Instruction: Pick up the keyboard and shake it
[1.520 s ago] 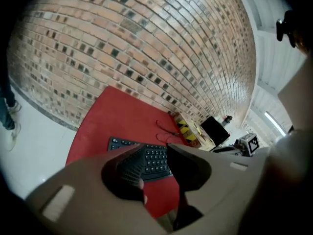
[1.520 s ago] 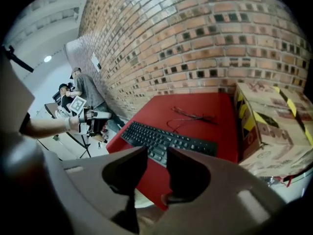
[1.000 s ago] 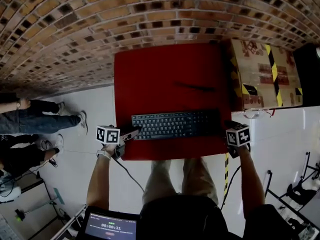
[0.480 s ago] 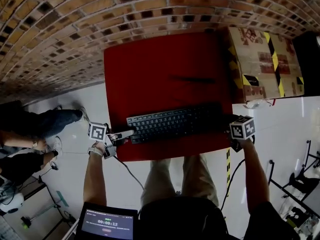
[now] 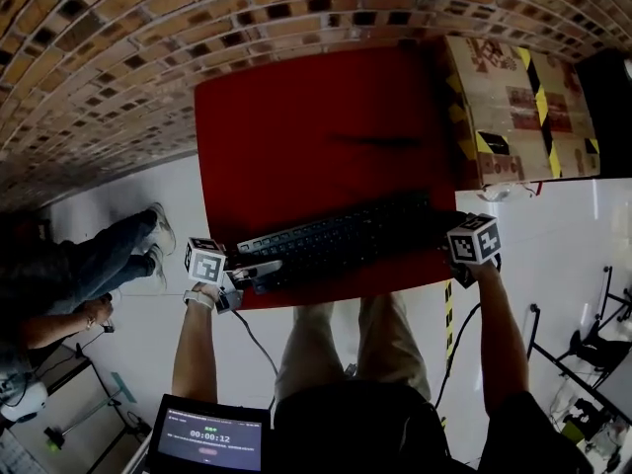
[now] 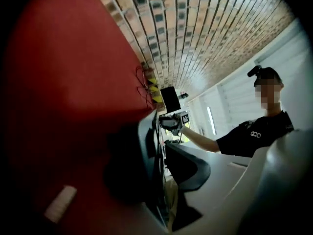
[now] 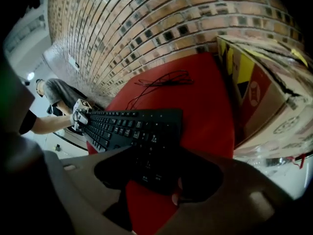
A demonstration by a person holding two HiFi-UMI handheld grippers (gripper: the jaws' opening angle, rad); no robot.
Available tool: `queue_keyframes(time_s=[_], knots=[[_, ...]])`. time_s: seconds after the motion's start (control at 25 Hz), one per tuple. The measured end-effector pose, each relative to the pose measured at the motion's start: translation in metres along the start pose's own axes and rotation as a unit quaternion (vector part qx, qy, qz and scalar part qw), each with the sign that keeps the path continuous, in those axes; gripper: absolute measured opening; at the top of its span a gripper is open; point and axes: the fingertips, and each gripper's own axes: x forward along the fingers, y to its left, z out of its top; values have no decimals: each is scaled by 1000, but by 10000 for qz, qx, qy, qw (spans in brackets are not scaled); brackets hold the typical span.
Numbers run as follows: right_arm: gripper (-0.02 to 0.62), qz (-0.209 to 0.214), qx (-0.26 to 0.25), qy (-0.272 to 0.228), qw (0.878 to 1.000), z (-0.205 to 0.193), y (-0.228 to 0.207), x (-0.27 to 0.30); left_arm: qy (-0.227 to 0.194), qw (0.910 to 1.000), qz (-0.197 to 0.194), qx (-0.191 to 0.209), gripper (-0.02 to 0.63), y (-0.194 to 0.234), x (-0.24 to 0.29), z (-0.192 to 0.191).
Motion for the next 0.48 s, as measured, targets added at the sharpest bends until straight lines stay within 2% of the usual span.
queue_keyframes(time_s=[0.12, 0.24, 0.32, 0.48], knots=[[247, 114, 79, -78, 9999, 0, 0, -2, -725, 9972, 161, 94, 121, -3, 0, 23], [248, 261, 180, -221, 9993, 2, 1, -4, -1244, 9922, -68, 104, 105, -15, -4, 39], [247, 402, 241, -411, 9981, 5, 3, -10, -1383, 9896, -222, 316, 90, -25, -6, 47], [247, 721, 421, -706, 9940, 8, 6, -23, -1283, 9862, -217, 1026, 84, -46, -6, 57]])
